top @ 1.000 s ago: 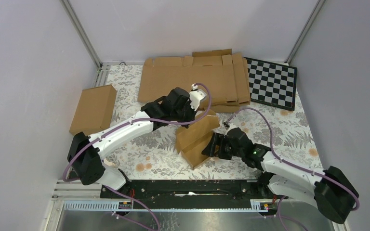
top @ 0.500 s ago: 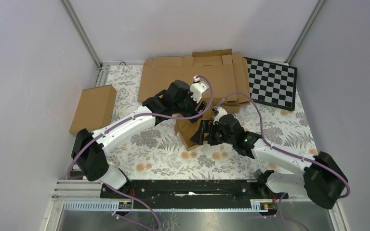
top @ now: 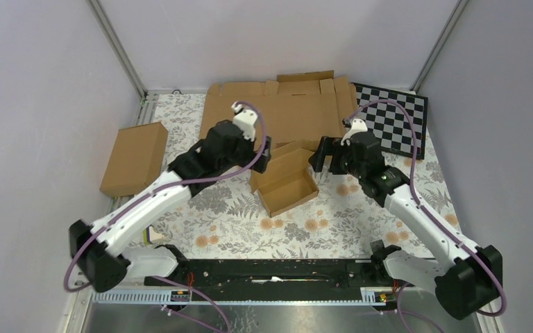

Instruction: Fold the paper box

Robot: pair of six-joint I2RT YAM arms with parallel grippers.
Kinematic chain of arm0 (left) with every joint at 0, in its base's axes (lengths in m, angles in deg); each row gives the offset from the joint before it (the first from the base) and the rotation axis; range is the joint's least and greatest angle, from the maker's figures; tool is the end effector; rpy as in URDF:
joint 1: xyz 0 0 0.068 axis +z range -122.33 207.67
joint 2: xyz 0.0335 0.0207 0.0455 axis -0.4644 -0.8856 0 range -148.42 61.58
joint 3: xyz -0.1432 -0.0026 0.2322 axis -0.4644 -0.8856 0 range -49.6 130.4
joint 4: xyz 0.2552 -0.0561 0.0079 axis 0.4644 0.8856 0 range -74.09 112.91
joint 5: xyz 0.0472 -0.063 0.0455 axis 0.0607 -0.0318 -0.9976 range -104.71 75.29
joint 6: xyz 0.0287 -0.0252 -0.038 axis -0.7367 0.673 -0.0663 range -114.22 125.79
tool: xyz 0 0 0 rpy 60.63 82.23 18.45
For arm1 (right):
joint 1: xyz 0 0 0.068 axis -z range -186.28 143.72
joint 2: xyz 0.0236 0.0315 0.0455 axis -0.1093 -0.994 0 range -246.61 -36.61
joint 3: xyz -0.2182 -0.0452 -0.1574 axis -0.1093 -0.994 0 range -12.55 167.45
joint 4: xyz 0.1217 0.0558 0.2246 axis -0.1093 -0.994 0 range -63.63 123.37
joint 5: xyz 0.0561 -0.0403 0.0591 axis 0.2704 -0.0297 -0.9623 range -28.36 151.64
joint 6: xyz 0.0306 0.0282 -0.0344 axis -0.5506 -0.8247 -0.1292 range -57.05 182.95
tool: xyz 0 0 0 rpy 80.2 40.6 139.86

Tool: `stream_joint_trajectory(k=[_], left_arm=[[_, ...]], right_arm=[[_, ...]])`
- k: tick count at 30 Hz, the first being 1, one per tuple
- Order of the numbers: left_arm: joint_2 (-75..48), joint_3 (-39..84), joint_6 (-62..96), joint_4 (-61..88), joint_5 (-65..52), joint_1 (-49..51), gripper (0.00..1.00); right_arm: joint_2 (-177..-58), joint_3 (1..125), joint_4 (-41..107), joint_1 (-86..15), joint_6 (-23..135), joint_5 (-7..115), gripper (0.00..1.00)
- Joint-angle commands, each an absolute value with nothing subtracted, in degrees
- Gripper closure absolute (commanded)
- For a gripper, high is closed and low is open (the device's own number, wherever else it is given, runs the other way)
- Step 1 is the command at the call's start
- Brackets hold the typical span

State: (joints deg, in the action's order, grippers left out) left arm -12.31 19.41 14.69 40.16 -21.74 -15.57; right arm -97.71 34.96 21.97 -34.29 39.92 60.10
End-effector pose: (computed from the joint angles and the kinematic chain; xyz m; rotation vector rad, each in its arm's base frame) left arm 0.2154 -0.1965 0.3530 0.5479 2.0307 -0.4267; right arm 0.2151 0.1154 0.2990 -0.1070 2.0548 0.5897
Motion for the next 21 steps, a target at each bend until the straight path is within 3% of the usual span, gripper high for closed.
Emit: stream_joint_trajectory(k=[1, 12, 21], left_arm=[[-3.5, 12.1, 24.1, 37.9, -27.7, -15.4, 0.04], [-1.5, 4.6, 31.4, 35.6, -23.0, -13.8, 0.10], [-5.5, 4.0, 31.4, 35.2, -17.4, -12.1, 0.19]], right_arm=[[-102.5, 37.9, 25.2, -30.2, 45.3, 52.6, 0.01], [-122.0, 54.1, 22.7, -25.0, 59.0, 37.3, 0.01], [-127.5, 56.6, 20.5, -25.0, 65.3, 33.0, 0.12]])
